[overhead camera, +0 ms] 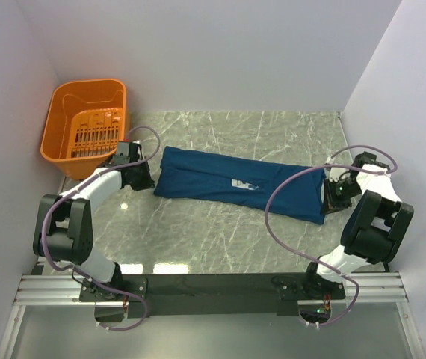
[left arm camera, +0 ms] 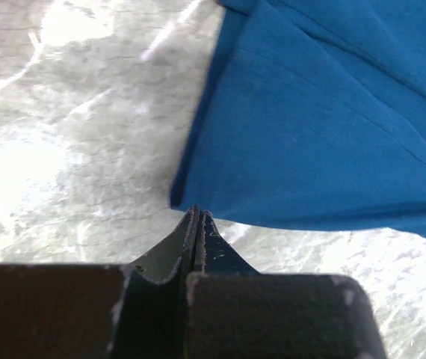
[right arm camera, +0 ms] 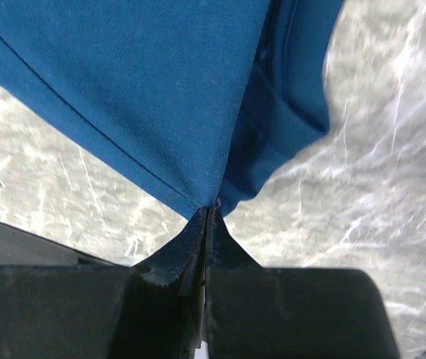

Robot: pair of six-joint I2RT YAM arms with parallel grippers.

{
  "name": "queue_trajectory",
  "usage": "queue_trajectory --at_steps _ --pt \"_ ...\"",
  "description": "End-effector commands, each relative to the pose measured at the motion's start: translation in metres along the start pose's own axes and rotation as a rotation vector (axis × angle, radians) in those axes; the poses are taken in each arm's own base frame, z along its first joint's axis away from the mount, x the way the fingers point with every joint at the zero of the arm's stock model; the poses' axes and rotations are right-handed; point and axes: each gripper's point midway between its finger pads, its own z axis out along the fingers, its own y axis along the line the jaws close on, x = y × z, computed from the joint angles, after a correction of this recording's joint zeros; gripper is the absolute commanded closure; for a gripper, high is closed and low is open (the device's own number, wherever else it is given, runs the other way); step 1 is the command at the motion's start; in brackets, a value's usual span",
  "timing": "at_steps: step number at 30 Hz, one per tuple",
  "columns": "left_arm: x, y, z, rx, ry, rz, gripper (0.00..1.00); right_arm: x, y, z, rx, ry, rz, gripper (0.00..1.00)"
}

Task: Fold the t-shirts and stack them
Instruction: Fold the tshirt

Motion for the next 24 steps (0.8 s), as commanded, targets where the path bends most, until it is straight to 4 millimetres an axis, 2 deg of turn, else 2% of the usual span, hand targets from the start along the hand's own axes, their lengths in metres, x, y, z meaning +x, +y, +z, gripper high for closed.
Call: queue_trajectory --at_steps 1,9,20,22,23,24 --pt "-0.008 0.005 -0.011 -0.023 -0.04 -0.02 0.99 0.015 -0.006 -0.011 0.046 0.019 -0.032 1.0" --pt "-0.006 0.011 -0.016 -0.047 -0.035 -0.044 1.0 0.026 -0.011 0.0 0.047 0.038 -0.009 1.0" --pt "-0.003 -0.002 -0.013 0.032 -0.004 -0.024 0.99 0.035 -0.018 0.012 0.074 0.07 0.019 1.0" --pt "-0.001 -0.005 -0.013 0.053 0.007 -0.017 0.94 0.034 -0.02 0.012 0.084 0.067 0.023 1.0" --pt "-0.001 -0.006 -0.013 0.058 0.008 -0.015 0.81 0.035 -0.02 0.012 0.083 0.071 0.021 1.0" --pt "0.001 -0.007 -0.013 0.062 0.015 -0.01 0.74 0.034 -0.02 0.012 0.083 0.07 0.022 1.0"
